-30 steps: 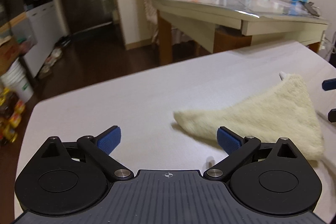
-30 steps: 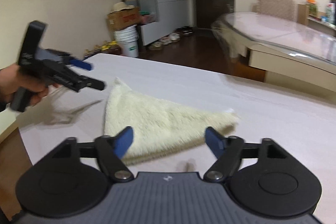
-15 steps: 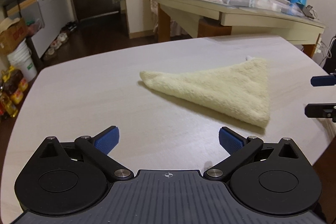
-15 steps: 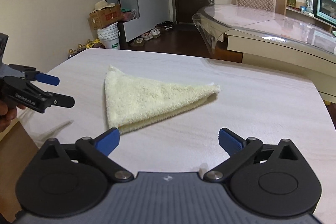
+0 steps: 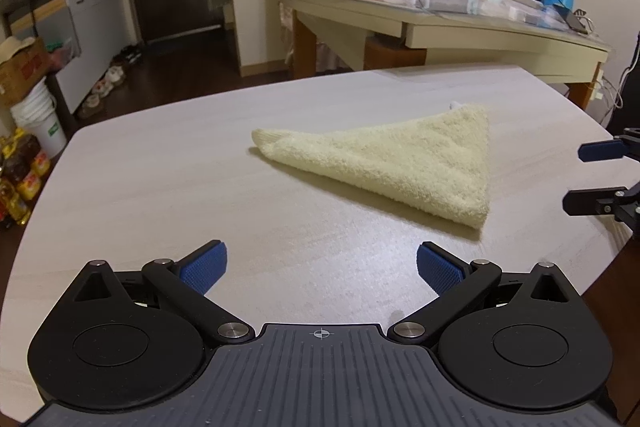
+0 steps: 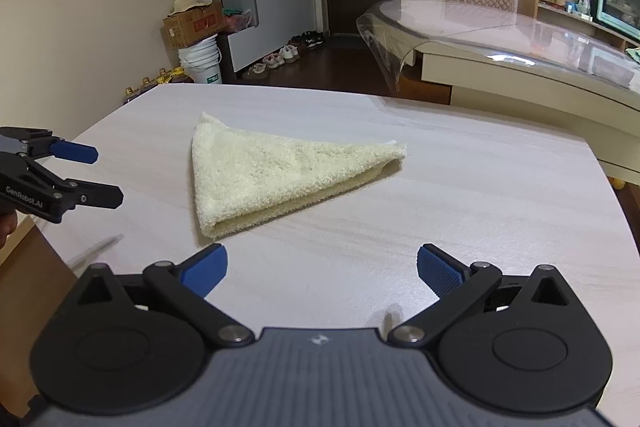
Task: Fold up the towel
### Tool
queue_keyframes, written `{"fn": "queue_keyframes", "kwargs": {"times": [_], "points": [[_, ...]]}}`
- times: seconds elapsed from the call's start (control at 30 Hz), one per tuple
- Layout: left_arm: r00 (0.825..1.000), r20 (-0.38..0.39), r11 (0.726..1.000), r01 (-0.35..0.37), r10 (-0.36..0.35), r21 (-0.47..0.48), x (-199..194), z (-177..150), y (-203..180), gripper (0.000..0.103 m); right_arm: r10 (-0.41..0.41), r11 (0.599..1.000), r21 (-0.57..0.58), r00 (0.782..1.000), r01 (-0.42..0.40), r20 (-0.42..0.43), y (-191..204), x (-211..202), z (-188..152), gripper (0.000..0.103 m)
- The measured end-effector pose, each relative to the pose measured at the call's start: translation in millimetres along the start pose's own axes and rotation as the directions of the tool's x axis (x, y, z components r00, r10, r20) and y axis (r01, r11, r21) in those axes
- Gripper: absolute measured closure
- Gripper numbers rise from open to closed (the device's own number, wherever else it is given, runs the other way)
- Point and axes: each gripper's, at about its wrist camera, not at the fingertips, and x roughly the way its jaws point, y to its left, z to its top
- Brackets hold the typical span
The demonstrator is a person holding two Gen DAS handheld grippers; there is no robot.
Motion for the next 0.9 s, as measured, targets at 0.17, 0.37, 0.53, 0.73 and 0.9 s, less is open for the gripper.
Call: {"fn": "queue_keyframes", "kwargs": {"times": [0.17,0.37,0.53,0.73,0.9], "points": [[1.0,0.02,1.0,0.002,-0.002,-0.019,4,5,4,0.0,0.042,0.999,0.01,0.999,-0.042,0.007,-15,9,21,0.007],[1.0,0.016,0.999,0.014,-0.013,-0.032,14,7,6,0.0,0.12,0.977,0.182,0.993,-0.114,-0.023,-57,53,54,0.033],[1.0,0.013,1.0,0.003,-0.003,-0.022,22,11,7,0.0,0.176,0.944,0.29,0.984,-0.159,-0.033,-83,88,65,0.047],[0.999,0.037,1.0,0.004,-0.003,-0.024,24,19,13,0.0,0.183,0.947,0.277,0.982,-0.161,-0.055,-84,110,69,0.087],[0.999,0.051,1.0,-0.018,0.019,-0.018,17,22,28,0.0,0.148,0.983,0.1,0.988,-0.152,0.042,-44,76,74,0.091]]}}
